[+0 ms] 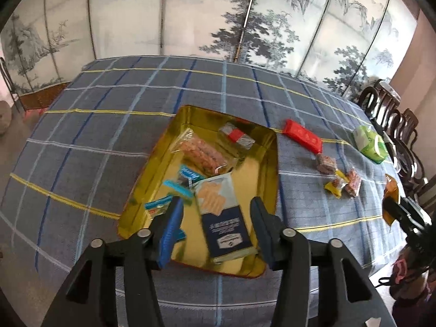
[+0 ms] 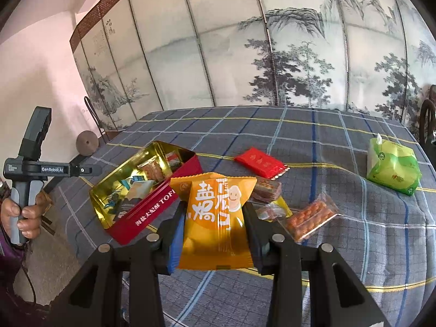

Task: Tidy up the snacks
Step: 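Carry the orange snack bag into the tin and open the right tool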

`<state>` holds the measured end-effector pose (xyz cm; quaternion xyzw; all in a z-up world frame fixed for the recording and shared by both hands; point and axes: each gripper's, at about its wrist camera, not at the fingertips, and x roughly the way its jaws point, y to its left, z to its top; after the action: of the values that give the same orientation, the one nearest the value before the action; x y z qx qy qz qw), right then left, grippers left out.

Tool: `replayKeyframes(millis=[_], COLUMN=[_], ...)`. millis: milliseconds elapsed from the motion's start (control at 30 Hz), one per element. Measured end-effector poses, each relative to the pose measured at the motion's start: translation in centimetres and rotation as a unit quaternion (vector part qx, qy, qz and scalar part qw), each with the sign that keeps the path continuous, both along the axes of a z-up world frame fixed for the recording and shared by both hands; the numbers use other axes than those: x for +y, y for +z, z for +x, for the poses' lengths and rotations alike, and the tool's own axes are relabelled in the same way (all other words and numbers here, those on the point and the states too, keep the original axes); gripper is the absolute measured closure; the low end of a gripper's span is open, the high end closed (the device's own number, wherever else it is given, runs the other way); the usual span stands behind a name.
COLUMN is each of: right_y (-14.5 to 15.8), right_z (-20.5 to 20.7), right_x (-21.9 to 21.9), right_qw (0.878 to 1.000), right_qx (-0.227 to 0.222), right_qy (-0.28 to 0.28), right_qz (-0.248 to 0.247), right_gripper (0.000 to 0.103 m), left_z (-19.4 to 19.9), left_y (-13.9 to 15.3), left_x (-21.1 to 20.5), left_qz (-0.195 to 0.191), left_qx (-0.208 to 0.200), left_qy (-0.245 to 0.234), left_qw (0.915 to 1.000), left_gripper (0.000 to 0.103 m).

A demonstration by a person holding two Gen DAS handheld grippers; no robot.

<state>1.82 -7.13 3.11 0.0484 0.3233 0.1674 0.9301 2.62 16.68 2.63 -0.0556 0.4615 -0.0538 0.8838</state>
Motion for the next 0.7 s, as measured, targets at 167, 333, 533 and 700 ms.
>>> replayKeyframes(millis=[167, 333, 533, 700], right_y=[0.4, 0.5, -0.2, -0.6], right_z=[0.5, 1.9, 5.8, 9.6], right_x=[2.2, 5.8, 10.2, 14.2], right_qw=[1.0, 0.998, 0.993, 0.989], right_qx=[0.0, 0.001, 0.027, 0.046], right_qy=[0.025, 0.065, 0.107, 0.13], right_qz=[0.0, 0.003, 0.041, 0.05], right_gripper=[0.063, 0.063, 0.063, 0.063], left_z=[-1.7, -2.4, -3.0, -3.6], left_y=[-0.3, -1.1, -1.7, -1.6], left_x=[0.8, 2.1, 3.6, 5.1], left_qz=[0.018, 0.019, 0.015, 0.002], left_qx=[-0.015, -0.007, 0.003, 0.003], left_qy=[0.022, 0.039, 0.061, 0.085], left_qw=[0.9995, 0.999, 0.998, 0.9964], left_gripper=[0.04, 0.032, 0.018, 0.003])
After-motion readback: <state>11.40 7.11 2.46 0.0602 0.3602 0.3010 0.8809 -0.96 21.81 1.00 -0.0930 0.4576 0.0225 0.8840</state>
